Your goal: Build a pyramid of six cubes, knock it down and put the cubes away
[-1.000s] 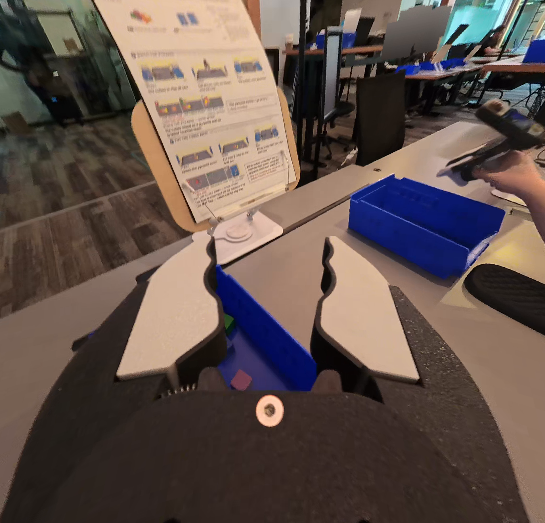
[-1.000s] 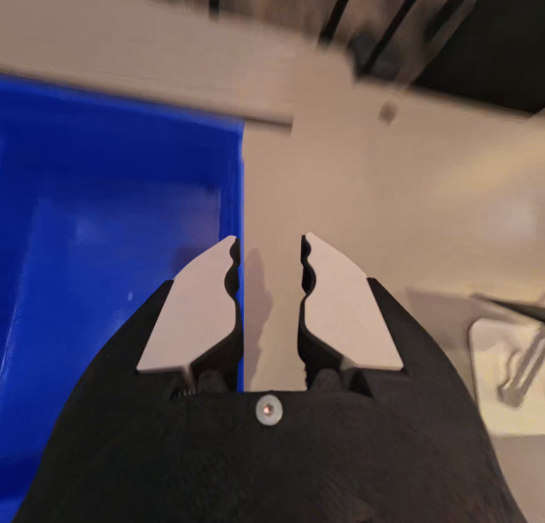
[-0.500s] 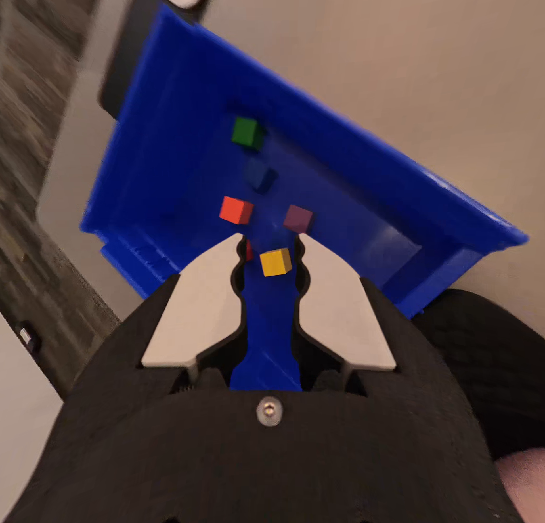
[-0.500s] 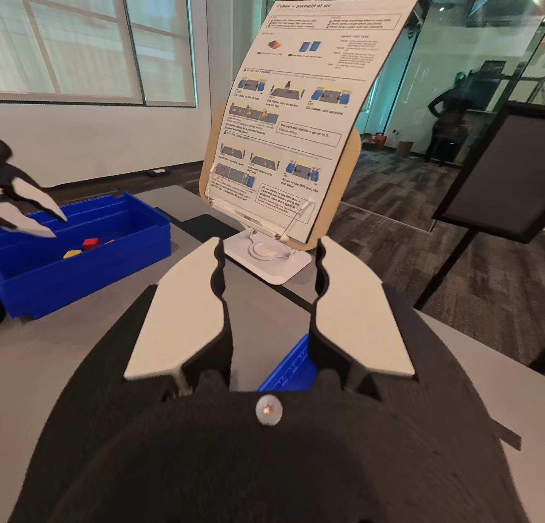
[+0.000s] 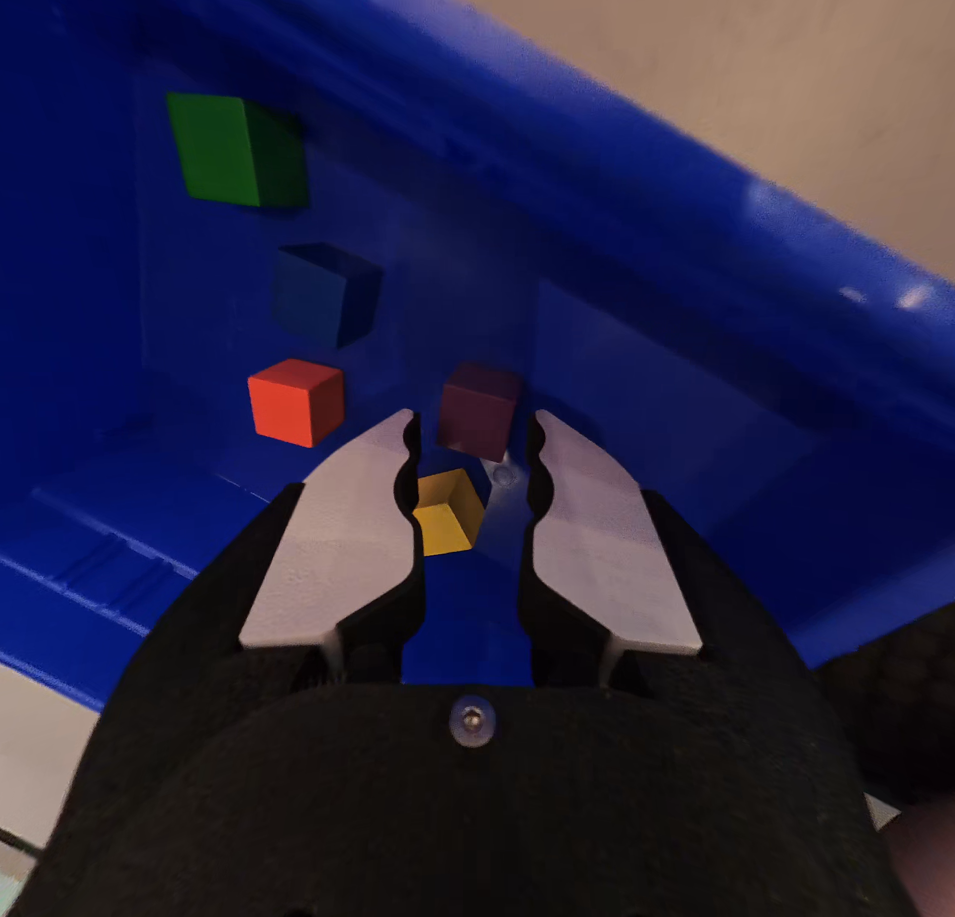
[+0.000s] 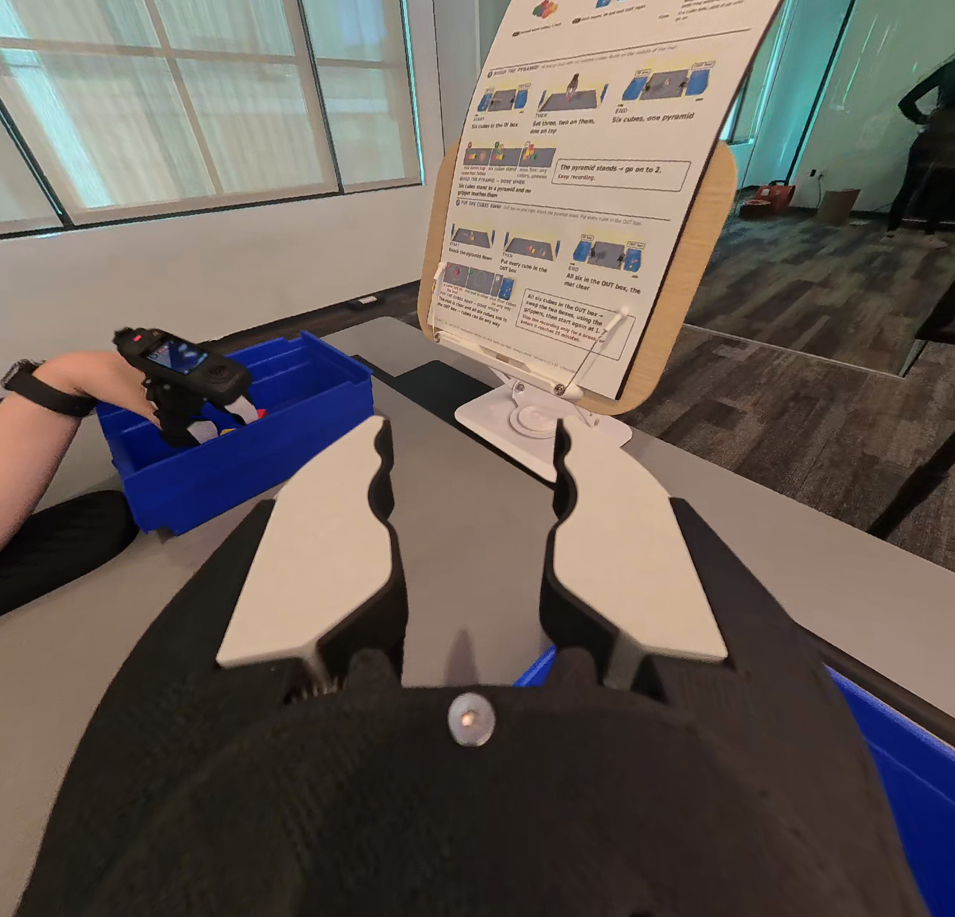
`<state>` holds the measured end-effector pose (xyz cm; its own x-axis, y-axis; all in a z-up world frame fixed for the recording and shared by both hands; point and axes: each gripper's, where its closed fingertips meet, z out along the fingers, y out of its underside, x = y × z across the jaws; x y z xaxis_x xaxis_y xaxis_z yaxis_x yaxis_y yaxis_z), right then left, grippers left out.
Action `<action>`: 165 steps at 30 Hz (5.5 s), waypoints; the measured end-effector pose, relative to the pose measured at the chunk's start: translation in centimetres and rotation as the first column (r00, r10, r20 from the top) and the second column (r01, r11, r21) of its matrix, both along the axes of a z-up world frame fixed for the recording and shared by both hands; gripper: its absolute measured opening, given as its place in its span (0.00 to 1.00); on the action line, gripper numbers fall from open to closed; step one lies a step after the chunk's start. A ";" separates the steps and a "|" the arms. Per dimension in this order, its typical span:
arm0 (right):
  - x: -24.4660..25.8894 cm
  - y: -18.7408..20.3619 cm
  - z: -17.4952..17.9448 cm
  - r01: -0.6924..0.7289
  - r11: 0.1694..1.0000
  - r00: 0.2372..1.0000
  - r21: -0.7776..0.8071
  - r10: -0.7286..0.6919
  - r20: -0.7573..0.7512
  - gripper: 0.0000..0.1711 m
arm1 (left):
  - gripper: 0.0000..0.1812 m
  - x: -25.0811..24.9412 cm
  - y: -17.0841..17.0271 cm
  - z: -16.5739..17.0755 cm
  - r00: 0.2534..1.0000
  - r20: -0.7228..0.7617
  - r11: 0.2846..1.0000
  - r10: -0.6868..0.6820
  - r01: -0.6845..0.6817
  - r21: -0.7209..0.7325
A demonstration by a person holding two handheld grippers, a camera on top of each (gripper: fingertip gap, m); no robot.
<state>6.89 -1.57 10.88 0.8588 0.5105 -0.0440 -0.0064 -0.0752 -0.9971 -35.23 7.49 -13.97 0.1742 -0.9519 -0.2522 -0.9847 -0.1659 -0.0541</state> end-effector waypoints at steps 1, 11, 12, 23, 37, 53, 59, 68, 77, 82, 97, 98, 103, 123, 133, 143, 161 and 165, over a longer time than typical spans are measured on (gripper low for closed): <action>0.1 -0.1 0.1 -0.002 1.000 1.000 0.001 0.002 -0.012 0.35 | 0.21 -0.2 0.1 -0.3 1.000 -0.009 1.000 0.002 -0.002 -0.003; 1.5 -0.3 -1.0 0.008 0.998 1.000 -0.060 -0.009 -0.018 0.34 | 0.16 -0.1 0.6 0.3 0.999 0.032 1.000 -0.016 0.015 0.024; 1.7 -0.4 -0.9 0.015 0.998 1.000 -0.061 -0.016 -0.013 0.34 | 0.16 -0.3 0.8 1.0 0.999 0.041 0.999 -0.004 0.002 0.046; 5.5 -2.5 0.6 0.089 0.995 0.994 -0.035 -0.091 -0.053 0.31 | 0.15 10.4 -5.6 19.1 0.790 0.539 0.886 -0.291 0.011 0.463; 6.7 -3.7 0.2 0.081 0.994 0.995 -0.071 -0.085 -0.052 0.30 | 0.15 32.4 -13.5 2.0 0.867 0.223 0.890 -0.446 0.456 0.011; 7.0 -3.8 0.5 0.041 0.996 0.995 -0.074 -0.048 -0.088 0.30 | 0.15 32.9 -13.3 -0.8 0.882 0.095 0.876 -0.462 0.471 -0.104; 7.3 -3.8 0.1 0.032 0.996 0.993 -0.088 -0.041 -0.110 0.30 | 0.15 32.9 -13.2 -1.4 0.881 0.087 0.874 -0.465 0.472 -0.114; 8.2 -4.0 0.2 0.046 0.996 0.990 -0.079 -0.056 -0.127 0.31 | 0.23 32.8 -13.5 0.0 0.885 0.138 0.880 -0.446 0.461 -0.112; 9.0 -4.5 0.2 0.044 0.997 0.986 -0.069 -0.055 -0.159 0.31 | 0.22 24.2 -12.4 11.4 0.843 0.368 0.919 -0.391 0.379 0.110; 9.2 -4.7 -0.1 0.042 0.995 0.987 -0.087 -0.055 -0.154 0.31 | 0.22 11.0 -7.2 14.4 0.917 0.295 0.956 -0.270 0.217 0.199; 8.2 -4.1 -0.6 0.033 0.995 0.991 -0.097 -0.045 -0.127 0.31 | 0.23 -4.5 0.7 1.8 0.982 0.033 0.981 0.187 -0.188 0.039; 8.2 -4.0 -0.7 0.035 0.994 0.991 -0.102 -0.047 -0.125 0.31 | 0.22 -4.7 1.0 1.5 0.979 0.016 0.979 0.201 -0.201 0.039; 8.5 -4.0 -0.9 0.037 0.994 0.991 -0.106 -0.051 -0.126 0.31 | 0.19 -5.0 1.1 0.2 0.961 0.012 0.961 0.275 -0.274 -0.030; 10.9 -4.9 -0.1 0.073 0.995 0.976 -0.072 -0.086 -0.202 0.30 | 0.15 7.9 -2.1 16.1 0.962 0.266 0.973 -0.062 -0.001 0.232; 8.3 -4.9 0.5 0.034 0.998 0.993 -0.054 -0.040 -0.114 0.30 | 0.15 25.8 -12.8 3.2 0.886 0.166 0.894 -0.434 0.446 -0.039; 8.1 -4.4 -0.4 0.013 0.996 0.993 -0.092 -0.023 -0.112 0.31 | 0.15 29.0 -12.6 -0.5 0.892 0.136 0.879 -0.431 0.450 -0.161; 8.1 -4.2 -1.0 -0.001 0.994 0.992 -0.114 -0.013 -0.124 0.31 | 0.15 30.5 -12.5 -1.3 0.878 0.059 0.867 -0.476 0.479 -0.135; 8.3 -4.2 -1.0 -0.002 0.994 0.991 -0.114 -0.013 -0.131 0.31 | 0.15 30.7 -12.6 -1.3 0.877 0.060 0.867 -0.476 0.480 -0.133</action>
<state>15.14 -5.75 9.85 0.8444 0.4911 -0.2140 -0.1377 -0.1871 -0.9726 -4.55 -5.08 -15.28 -0.3065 -0.9453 -0.1120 -0.9442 0.3168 -0.0905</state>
